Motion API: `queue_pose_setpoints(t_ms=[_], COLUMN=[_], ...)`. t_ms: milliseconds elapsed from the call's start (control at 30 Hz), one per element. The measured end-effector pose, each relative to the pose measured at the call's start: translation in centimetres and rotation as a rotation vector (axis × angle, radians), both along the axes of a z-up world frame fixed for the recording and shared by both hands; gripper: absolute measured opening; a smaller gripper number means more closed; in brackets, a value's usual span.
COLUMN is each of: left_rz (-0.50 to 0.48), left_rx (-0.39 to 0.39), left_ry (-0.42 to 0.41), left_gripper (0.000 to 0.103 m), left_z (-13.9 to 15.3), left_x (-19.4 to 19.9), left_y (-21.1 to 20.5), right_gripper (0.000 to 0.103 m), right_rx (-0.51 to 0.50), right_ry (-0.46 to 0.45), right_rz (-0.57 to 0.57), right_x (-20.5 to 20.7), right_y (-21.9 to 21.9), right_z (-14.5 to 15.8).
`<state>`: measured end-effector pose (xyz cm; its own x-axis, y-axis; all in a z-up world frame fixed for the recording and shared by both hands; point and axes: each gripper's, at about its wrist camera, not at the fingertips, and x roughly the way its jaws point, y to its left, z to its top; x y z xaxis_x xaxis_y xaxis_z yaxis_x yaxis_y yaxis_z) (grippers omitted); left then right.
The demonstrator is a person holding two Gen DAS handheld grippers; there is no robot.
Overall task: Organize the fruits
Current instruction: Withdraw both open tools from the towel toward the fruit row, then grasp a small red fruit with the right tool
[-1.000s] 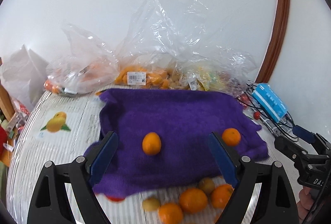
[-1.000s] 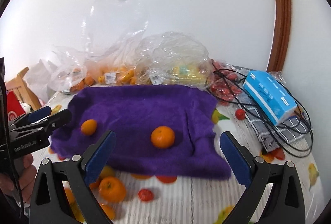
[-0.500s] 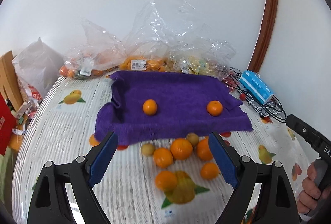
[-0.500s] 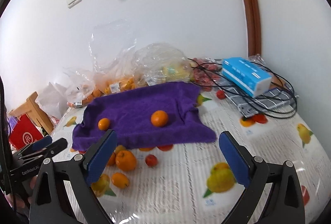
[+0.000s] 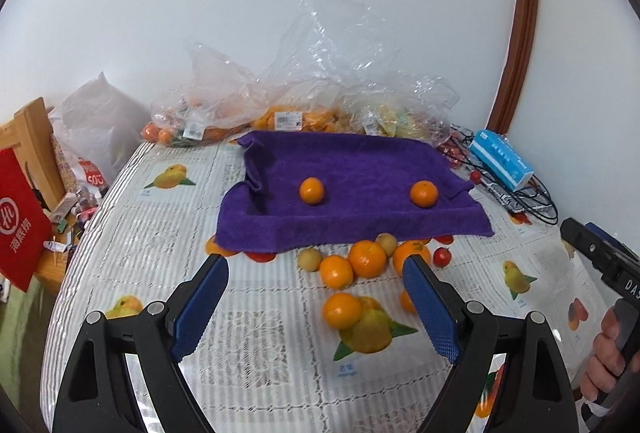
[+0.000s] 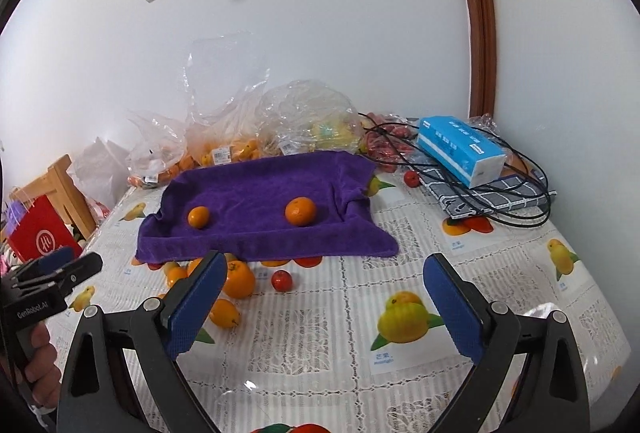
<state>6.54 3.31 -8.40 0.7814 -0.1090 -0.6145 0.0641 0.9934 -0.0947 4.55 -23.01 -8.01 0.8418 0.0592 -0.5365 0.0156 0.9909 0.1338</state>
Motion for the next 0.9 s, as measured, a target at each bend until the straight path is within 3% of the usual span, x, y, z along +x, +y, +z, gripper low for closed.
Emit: queue_pose_setpoints(t_ms=[233, 367, 567, 833, 900], left_rz=[0.033, 0.049, 0.04, 0.044, 0.043], left_rx=[-0.014, -0.025, -0.021, -0.019, -0.038], left_ry=[0.035, 0.05, 0.078, 0.118, 0.131], left_gripper=[0.088, 0.087, 0.087, 0.087, 0.087], left_z=[-1.5, -2.5, -3.9, -5.7, -6.0], left_x=[0.4, 1.0, 2.2, 3.1, 3.4], left_y=[1.8, 2.8, 3.5, 4.3, 4.7], right_gripper=[0.095, 0.077, 0.068, 0.067, 0.061], right_rx=[0.049, 0.062, 0.032, 0.025, 0.022], right_ry=[0.022, 0.103, 0.22, 0.198, 0.21], right_rz=[0.012, 0.046, 0.059, 0.064, 0.071], right_x=[1.2, 2.8, 5.2, 6.7, 7.3], right_y=[0.4, 0.9, 2.0, 2.9, 3.3], right_z=[-1.1, -2.4, -5.3, -7.1, -7.5])
